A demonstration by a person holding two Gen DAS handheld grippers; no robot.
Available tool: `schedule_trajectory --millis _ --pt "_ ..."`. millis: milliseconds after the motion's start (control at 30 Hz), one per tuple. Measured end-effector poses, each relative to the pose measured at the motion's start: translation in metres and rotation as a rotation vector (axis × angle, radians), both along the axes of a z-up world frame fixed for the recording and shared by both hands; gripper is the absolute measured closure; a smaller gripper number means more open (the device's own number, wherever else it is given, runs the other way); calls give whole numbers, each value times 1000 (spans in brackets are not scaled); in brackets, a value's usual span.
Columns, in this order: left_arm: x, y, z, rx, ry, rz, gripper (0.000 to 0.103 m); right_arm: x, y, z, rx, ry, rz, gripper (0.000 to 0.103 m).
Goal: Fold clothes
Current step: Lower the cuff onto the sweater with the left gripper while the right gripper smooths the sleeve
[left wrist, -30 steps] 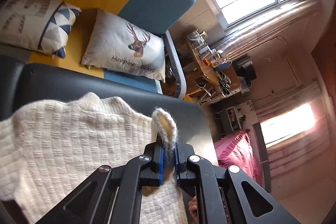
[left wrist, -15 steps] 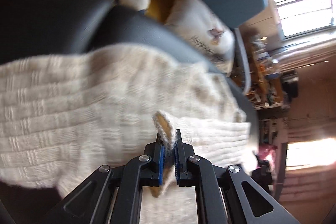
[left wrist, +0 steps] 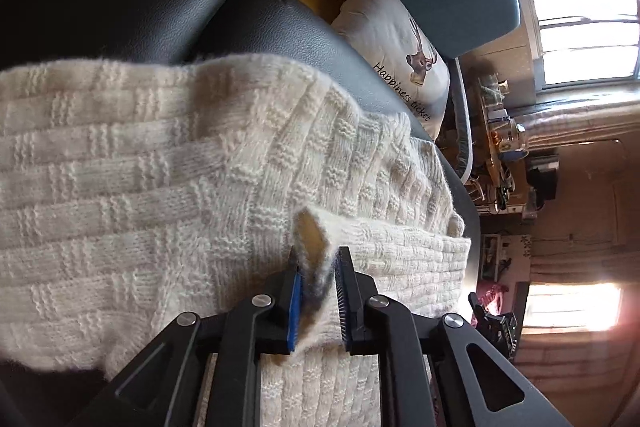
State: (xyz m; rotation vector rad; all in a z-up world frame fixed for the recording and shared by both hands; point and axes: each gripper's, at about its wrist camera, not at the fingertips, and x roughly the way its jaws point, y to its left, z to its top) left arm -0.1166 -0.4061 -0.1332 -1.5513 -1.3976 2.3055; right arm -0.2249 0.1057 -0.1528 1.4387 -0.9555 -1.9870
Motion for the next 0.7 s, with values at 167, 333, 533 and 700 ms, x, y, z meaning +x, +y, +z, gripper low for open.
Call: schedule_trajectory --millis 167,333,533,700 --pt "2 5 34 -97 120 3 96 2 -11 16 30 95 46 72" --pt "-4 2 39 -163 104 -1 96 9 -20 -7 76 38 93 72" --pt "11 -8 -6 -100 -2 39 96 4 -5 -11 8 13 63 73" --pt "16 -17 -3 -59 -36 91 94 2 23 -21 -217 -94 -35 64"
